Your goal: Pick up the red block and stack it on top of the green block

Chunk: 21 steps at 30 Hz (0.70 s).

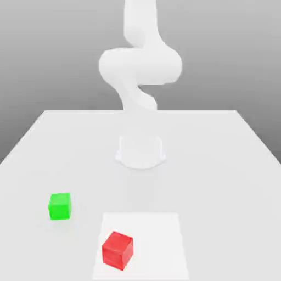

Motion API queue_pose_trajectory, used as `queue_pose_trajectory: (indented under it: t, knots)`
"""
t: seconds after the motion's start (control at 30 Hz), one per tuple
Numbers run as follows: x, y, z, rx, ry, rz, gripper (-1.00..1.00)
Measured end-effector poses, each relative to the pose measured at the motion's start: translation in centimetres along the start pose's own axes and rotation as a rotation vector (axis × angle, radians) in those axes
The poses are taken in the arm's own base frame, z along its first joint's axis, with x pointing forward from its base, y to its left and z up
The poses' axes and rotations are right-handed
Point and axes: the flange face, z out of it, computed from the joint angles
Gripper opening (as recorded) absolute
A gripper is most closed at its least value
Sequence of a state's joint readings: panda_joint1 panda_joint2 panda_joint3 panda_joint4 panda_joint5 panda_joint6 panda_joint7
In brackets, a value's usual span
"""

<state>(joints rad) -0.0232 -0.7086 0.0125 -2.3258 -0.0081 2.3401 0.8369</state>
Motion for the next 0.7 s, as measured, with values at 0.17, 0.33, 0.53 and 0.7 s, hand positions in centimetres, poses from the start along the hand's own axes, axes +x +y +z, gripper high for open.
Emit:
queue_pose_trajectory:
  t: [0.17,0.33,0.53,0.7]
  knots:
    - [-0.8,2.0,10.8,-0.142,-0.079,0.074,0.0]
    - [-2.7,5.8,20.4,-0.275,-0.157,0.15,0.0]
    - [-6.7,12.1,30.1,-0.429,-0.256,0.245,0.0]
    - [-11.3,18.3,36.4,-0.554,-0.342,0.331,0.0]
